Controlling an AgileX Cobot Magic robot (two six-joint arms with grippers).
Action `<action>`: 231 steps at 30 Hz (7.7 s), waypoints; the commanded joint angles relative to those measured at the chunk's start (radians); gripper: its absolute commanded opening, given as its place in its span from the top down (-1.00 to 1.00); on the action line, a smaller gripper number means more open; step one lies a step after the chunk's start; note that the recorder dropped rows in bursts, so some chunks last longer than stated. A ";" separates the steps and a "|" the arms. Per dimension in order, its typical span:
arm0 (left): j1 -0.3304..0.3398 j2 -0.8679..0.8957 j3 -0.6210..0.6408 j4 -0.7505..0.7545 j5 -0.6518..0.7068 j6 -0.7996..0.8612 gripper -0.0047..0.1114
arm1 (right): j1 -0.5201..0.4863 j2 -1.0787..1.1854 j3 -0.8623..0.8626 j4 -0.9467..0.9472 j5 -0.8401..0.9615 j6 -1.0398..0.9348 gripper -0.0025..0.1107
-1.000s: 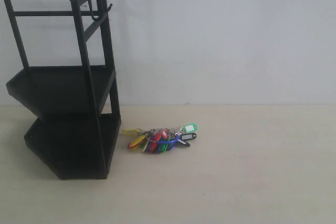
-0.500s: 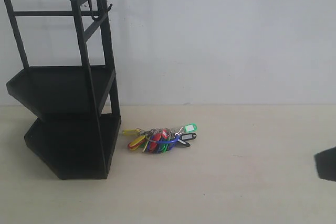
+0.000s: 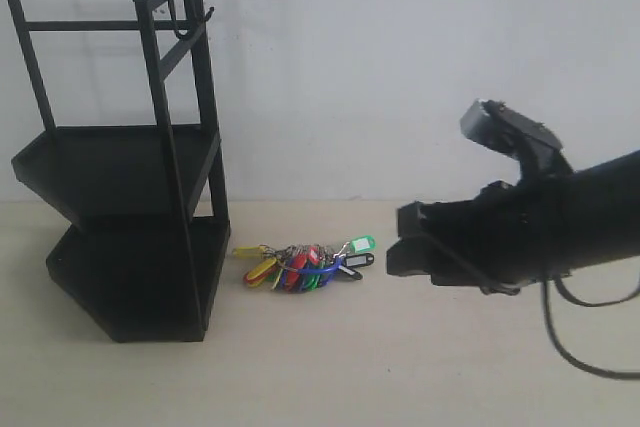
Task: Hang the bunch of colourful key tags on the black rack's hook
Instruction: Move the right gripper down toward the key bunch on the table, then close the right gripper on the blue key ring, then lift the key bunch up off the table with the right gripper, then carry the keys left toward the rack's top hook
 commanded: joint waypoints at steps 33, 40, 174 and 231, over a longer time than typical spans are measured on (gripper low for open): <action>-0.001 0.004 -0.002 0.000 -0.004 -0.006 0.84 | 0.018 0.765 -0.557 0.548 -0.057 0.233 0.06; -0.001 0.004 -0.002 0.000 -0.004 -0.006 0.84 | 0.018 0.781 -0.557 0.574 -0.109 0.238 0.06; -0.001 0.004 -0.002 0.000 -0.008 -0.006 0.84 | 0.253 -0.128 -0.309 -0.803 -0.061 0.212 0.96; -0.001 0.004 -0.002 0.000 -0.003 -0.006 0.84 | 0.328 0.234 -0.590 -1.023 -0.551 0.520 0.96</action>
